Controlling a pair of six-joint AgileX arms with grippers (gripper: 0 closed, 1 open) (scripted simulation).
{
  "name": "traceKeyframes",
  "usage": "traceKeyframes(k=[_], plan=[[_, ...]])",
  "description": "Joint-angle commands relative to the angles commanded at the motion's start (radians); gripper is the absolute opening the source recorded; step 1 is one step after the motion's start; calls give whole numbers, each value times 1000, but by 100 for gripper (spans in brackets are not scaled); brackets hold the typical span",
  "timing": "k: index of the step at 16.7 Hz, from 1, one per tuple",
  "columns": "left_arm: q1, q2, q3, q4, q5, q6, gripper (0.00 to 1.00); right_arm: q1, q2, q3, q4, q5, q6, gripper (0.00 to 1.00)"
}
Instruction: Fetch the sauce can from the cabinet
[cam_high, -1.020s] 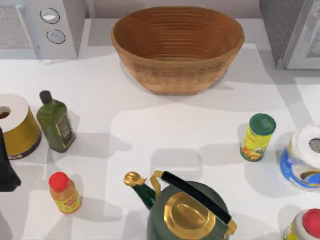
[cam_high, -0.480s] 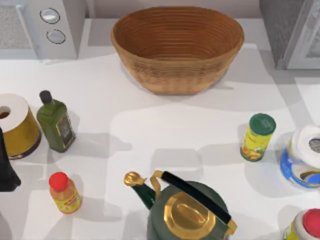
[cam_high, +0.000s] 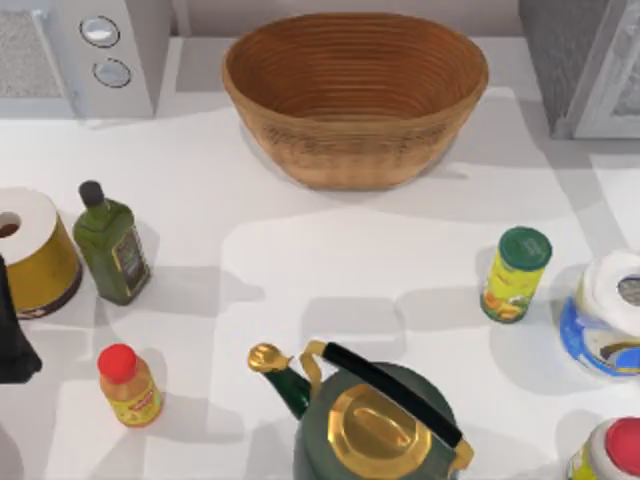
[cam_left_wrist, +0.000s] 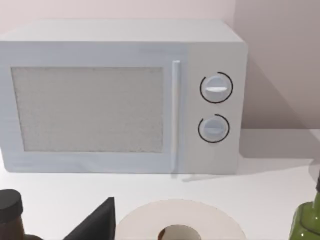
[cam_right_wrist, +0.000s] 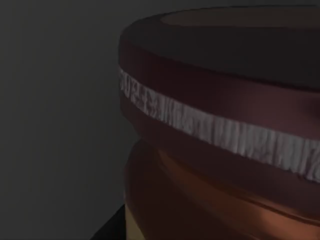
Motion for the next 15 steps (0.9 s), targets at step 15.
traceKeyframes(k=[15], plan=[[0, 0, 0, 0, 0, 0, 100, 34, -110, -47, -66, 31, 1, 0]])
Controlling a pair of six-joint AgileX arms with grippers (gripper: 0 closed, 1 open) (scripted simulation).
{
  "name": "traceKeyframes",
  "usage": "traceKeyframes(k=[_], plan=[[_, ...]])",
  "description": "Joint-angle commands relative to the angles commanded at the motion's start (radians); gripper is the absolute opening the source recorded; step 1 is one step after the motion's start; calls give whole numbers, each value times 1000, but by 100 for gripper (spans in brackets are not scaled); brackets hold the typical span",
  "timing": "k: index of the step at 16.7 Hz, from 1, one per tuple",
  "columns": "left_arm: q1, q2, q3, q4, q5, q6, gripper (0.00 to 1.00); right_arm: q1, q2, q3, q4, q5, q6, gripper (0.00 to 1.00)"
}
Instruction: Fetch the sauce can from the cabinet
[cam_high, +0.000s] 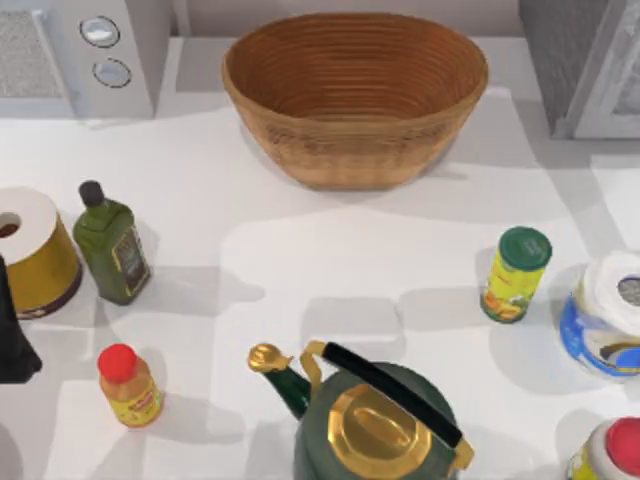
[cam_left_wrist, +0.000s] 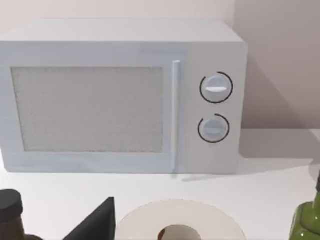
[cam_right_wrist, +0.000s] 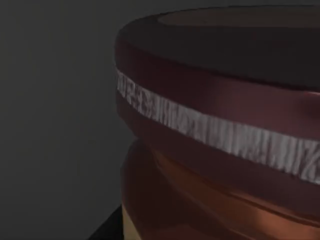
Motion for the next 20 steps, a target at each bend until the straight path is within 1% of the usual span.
traceKeyframes(k=[6, 9, 15, 20], plan=[[0, 0, 0, 0, 0, 0, 100, 83, -287, -112, -168, 76, 0, 0], [0, 0, 0, 0, 0, 0, 100, 106, -361, -142, -217, 99, 0, 0], [0, 0, 0, 0, 0, 0, 100, 103, -364, -138, -217, 98, 2, 0], [0, 0, 0, 0, 0, 0, 100, 93, -432, -236, -182, 82, 1, 0]])
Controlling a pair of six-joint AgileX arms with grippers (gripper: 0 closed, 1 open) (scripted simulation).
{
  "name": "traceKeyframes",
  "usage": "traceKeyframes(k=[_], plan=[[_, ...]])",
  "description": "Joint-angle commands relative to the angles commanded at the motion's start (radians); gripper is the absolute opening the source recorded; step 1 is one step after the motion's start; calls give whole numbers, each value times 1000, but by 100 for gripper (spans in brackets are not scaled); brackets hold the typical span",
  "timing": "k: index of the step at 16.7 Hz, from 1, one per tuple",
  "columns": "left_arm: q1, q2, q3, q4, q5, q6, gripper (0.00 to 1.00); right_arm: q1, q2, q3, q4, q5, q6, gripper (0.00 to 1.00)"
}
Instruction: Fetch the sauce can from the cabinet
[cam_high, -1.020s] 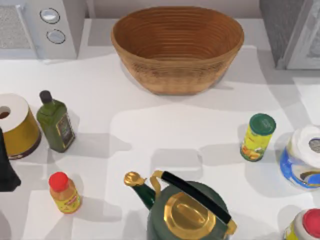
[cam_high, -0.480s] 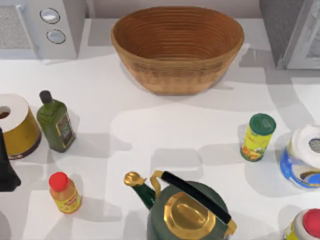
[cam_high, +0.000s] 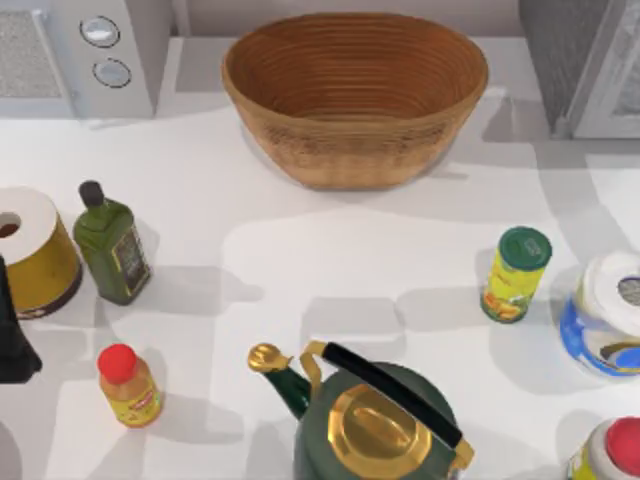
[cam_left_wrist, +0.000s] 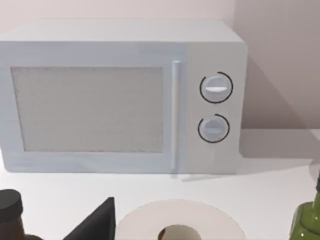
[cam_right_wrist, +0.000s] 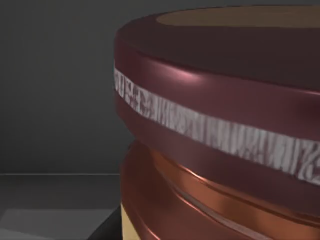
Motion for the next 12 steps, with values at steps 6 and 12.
traceKeyframes(k=[6, 12], plan=[[0, 0, 0, 0, 0, 0, 100, -29, -138, -212, 66, -27, -1, 0], [0, 0, 0, 0, 0, 0, 100, -52, -272, -416, 132, -58, -2, 0]])
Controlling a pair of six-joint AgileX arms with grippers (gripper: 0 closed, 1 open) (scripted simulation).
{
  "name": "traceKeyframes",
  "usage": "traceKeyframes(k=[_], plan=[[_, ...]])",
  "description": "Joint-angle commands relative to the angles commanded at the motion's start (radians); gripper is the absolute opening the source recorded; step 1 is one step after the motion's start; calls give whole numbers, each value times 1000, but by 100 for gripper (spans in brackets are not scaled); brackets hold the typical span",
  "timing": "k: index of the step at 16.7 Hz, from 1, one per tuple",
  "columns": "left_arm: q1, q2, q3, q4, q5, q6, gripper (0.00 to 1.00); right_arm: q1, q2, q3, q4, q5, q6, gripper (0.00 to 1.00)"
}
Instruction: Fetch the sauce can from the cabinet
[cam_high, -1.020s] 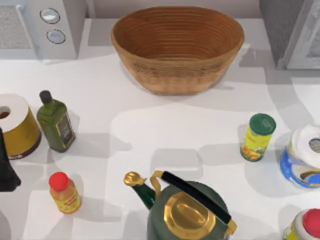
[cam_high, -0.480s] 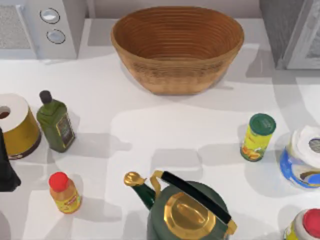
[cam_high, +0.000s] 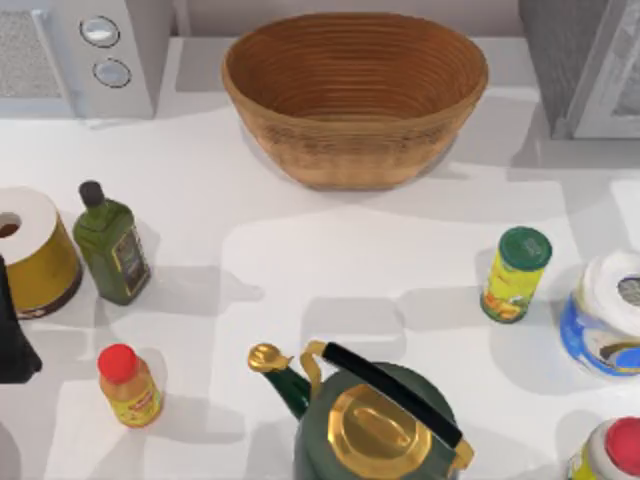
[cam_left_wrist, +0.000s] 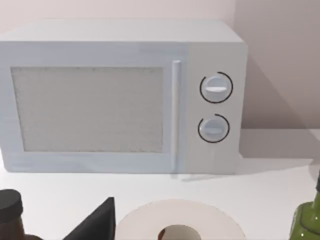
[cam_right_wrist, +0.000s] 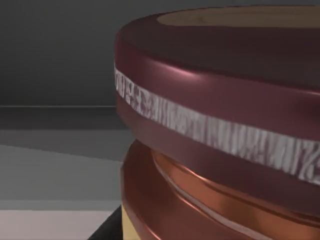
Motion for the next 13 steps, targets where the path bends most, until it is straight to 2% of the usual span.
traceKeyframes(k=[13], plan=[[0, 0, 0, 0, 0, 0, 100, -63, -295, -438, 147, -55, -5, 0]])
